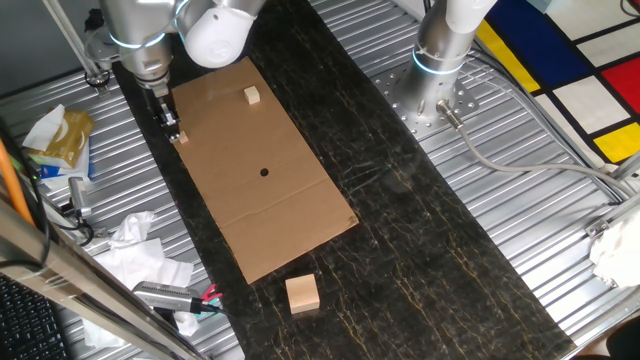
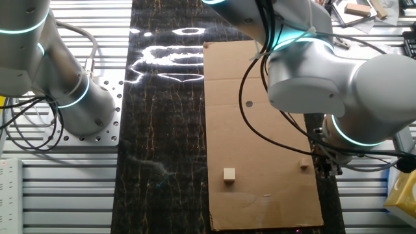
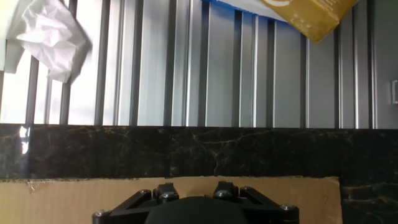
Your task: Grab the block and place it at the designated location
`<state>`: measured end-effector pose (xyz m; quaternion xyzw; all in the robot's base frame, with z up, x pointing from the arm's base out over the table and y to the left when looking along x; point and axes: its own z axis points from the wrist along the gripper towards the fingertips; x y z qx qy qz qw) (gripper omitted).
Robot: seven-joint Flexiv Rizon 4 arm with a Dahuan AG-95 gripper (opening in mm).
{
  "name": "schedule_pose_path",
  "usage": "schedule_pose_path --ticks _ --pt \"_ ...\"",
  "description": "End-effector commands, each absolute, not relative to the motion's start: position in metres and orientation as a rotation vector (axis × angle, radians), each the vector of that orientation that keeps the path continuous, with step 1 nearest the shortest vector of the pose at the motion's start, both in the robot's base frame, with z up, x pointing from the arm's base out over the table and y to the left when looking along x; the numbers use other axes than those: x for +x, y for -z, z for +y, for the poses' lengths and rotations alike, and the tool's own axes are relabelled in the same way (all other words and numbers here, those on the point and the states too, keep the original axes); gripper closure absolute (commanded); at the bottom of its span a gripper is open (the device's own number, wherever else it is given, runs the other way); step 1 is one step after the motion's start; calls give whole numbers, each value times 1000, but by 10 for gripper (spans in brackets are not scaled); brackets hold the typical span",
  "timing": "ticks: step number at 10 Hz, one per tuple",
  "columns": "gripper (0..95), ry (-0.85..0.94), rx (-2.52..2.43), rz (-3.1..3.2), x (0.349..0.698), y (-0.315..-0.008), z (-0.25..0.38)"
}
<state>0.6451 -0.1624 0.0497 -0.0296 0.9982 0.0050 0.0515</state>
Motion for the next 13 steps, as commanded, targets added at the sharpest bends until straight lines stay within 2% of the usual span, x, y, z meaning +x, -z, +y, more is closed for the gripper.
schedule_pose_path --ticks 1,13 --pt "570 -13 -85 3035 644 -47 -161" --pt "570 -7 -57 3035 637 -39 -160"
